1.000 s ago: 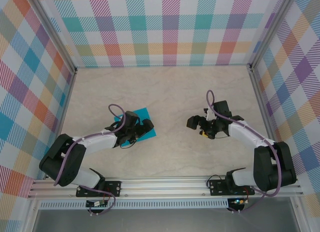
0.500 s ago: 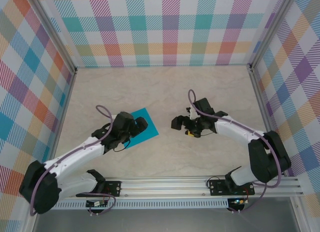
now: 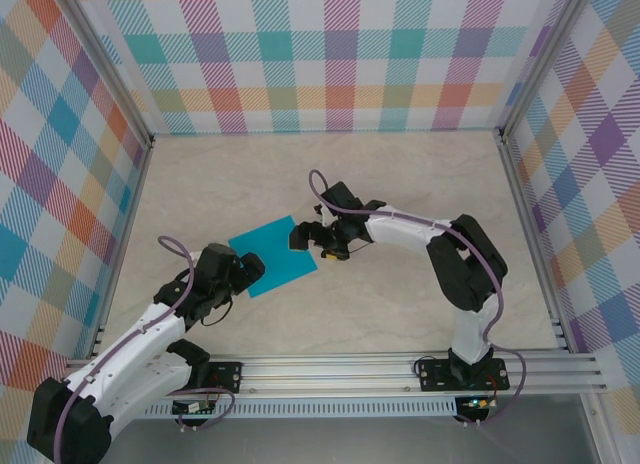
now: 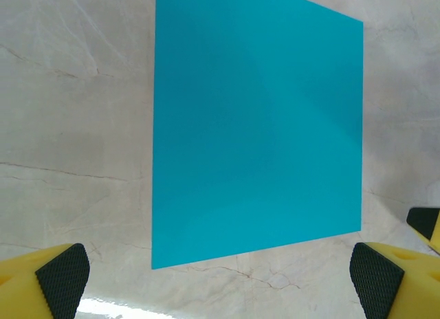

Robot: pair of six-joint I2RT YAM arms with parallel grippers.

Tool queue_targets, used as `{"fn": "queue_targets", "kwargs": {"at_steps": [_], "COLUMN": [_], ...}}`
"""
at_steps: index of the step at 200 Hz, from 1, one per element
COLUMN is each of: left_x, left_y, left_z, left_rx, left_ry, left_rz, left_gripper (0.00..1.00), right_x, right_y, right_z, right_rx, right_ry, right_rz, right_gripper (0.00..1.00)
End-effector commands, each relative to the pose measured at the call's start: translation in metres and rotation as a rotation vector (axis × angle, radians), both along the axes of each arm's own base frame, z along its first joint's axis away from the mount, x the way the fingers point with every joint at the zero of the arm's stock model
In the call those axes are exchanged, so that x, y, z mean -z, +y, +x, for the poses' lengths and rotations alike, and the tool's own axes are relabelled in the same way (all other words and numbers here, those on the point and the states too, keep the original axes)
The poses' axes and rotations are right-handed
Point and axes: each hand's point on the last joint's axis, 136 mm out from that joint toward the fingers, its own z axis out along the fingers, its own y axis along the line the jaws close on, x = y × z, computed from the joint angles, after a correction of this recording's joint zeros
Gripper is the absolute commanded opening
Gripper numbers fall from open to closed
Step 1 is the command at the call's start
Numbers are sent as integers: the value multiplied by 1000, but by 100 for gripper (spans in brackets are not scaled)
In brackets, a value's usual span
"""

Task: Fold a paper plane with a square sheet of paper (pick it up from the middle)
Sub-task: Move the square sheet of paper to the center of the table.

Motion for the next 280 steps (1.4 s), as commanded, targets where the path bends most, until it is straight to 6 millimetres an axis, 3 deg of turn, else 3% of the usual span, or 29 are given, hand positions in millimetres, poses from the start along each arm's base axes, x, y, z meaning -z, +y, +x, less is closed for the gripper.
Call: {"fn": "queue_targets", "kwargs": {"at_steps": [1,45,107,144,164,197,244,280], "left_x": [-3,-5,-8,-8,-9,-11,-14,-18], "left_y": [3,1,-1,-1,2,5,4,6], "left_z": [-3,-3,-4,-3,-3,-3,-3,-3], "left_rx": [26,45,56,63,55,57,71,78], "left_ry": [10,-7,-13,-18,-16,-19,-20,-22], "left_rz": [20,10,-2,5,23,43,49,65], "left_gripper": [100,100,100,100,100,100,100,100], "right_x": [-1,23,55,19,-1,-8,26,55], "right_y": [10,9,-18,-5,12,46,59,40], "right_z": [7,8,-5,3,8,7,17,14], "right_rx": [1,-7,29,16,-23,-91,-70,-26], "right_ry": [23,56,83,11,-23,-10,62,100], "right_rz": [15,-37,-141,-50,15,68,2,-120], "right_gripper": [99,99,98,96,95,93,93,93]}}
